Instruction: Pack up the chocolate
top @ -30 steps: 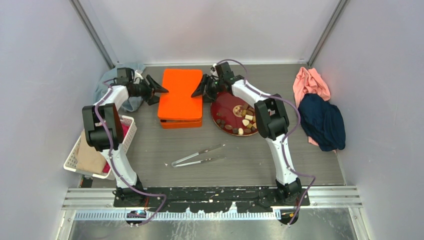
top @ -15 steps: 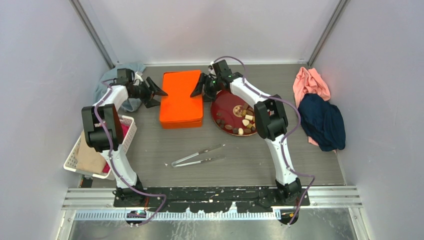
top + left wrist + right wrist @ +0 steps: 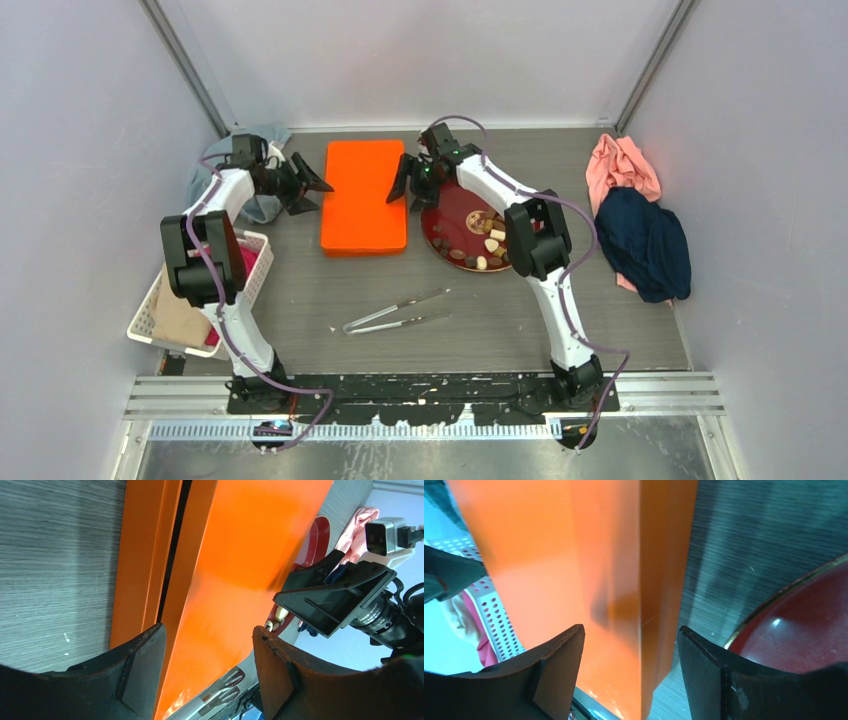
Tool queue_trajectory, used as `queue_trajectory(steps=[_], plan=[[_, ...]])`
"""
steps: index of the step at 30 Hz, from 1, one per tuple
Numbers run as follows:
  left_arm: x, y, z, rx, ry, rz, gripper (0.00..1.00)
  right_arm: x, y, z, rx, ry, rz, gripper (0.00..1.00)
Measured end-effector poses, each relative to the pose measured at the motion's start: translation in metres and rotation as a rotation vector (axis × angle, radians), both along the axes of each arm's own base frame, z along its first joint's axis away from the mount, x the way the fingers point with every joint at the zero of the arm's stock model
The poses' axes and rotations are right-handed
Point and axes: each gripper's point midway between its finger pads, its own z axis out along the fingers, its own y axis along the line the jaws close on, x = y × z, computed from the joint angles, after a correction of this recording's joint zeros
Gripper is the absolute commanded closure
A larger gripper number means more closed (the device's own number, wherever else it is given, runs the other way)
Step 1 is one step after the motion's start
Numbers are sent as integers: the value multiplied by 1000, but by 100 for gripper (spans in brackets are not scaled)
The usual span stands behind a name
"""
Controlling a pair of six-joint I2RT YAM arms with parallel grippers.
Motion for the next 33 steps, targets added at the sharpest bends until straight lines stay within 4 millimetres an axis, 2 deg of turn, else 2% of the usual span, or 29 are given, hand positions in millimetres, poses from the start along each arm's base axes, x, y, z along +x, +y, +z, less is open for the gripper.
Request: queue_trajectory(steps=[5, 10, 12, 14, 18, 21, 25, 28, 30, 33], plan=[[-1, 2, -2, 16, -1, -6, 35, -4, -9, -12, -55, 21, -2, 26], [-1, 2, -3, 22, -2, -9, 35, -5, -11, -11, -71, 19, 2, 25], [-2, 2, -3, 24, -2, -9, 35, -4, -11, -10, -71, 13, 5, 20], [-2, 3, -3, 26, 0, -9, 35, -5, -11, -9, -75, 9, 8, 10], [-2, 4, -5, 35, 1, -10, 35, -7, -16, 2, -85, -12, 5, 4], [-4, 5, -6, 47, 2, -14, 35, -15, -21, 24, -81, -43, -2, 4], [-5, 6, -8, 52, 12, -12, 35, -36, -32, 57, -84, -96, -6, 3], [-5, 6, -7, 53, 12, -12, 35, -57, -37, 73, -115, -151, 13, 3], [-4, 6, -6, 55, 10, -11, 35, -76, -35, 76, -146, -182, 40, 2], [-2, 7, -3, 59, 3, -8, 35, -105, -30, 67, -211, -211, 96, 2]])
